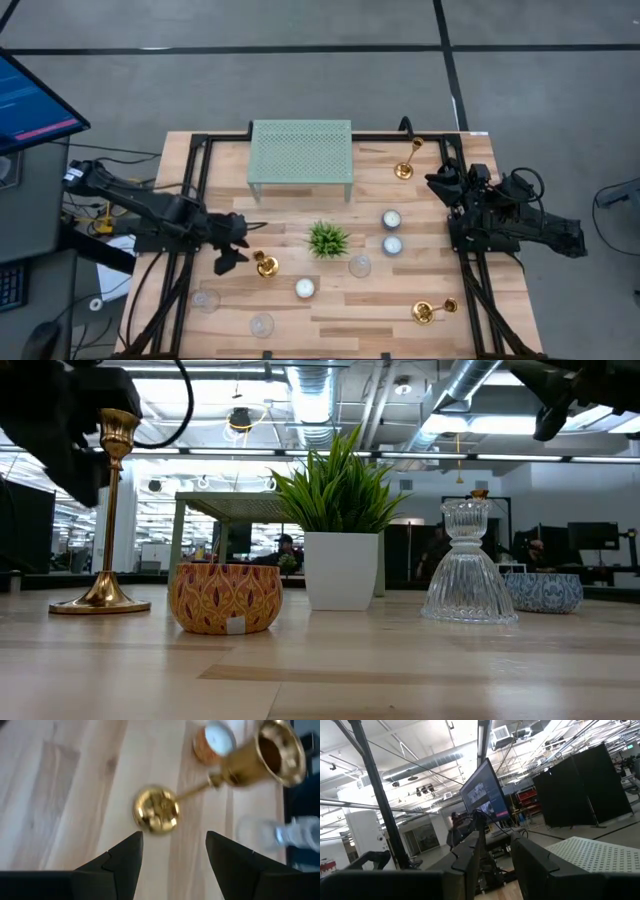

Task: Pick & Place candle stick holders
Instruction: Put the middle left gold candle holder on the shelf

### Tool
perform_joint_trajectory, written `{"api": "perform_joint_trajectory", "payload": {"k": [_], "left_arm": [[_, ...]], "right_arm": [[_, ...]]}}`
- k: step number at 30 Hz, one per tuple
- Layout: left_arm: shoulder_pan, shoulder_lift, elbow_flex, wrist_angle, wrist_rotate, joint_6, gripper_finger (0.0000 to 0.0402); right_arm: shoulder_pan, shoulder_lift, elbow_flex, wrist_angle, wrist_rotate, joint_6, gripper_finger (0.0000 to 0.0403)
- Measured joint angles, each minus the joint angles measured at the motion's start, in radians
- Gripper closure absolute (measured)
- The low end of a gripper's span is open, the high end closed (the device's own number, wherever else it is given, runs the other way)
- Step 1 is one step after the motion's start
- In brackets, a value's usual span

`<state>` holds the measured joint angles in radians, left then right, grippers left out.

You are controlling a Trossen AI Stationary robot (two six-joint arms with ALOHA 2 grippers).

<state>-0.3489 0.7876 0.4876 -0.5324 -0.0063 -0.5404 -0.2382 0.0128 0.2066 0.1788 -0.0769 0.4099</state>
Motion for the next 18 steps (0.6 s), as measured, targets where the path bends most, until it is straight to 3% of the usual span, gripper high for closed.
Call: {"api": "perform_joint_trajectory", "payload": {"k": [5, 18], "left_arm": [[0.000, 0.011, -0.083, 0.211, -0.061, 0.002, 0.0183], [-0.093, 0.114, -0.112, 0.333, -0.074, 0.001, 0.0183]], "right_arm": [[0.000, 0.000, 0.000, 0.000, 0.008, 0.000, 0.0300], [0.000, 0.000, 0.000, 0.000, 0.043, -0.001, 0.0300]]}}
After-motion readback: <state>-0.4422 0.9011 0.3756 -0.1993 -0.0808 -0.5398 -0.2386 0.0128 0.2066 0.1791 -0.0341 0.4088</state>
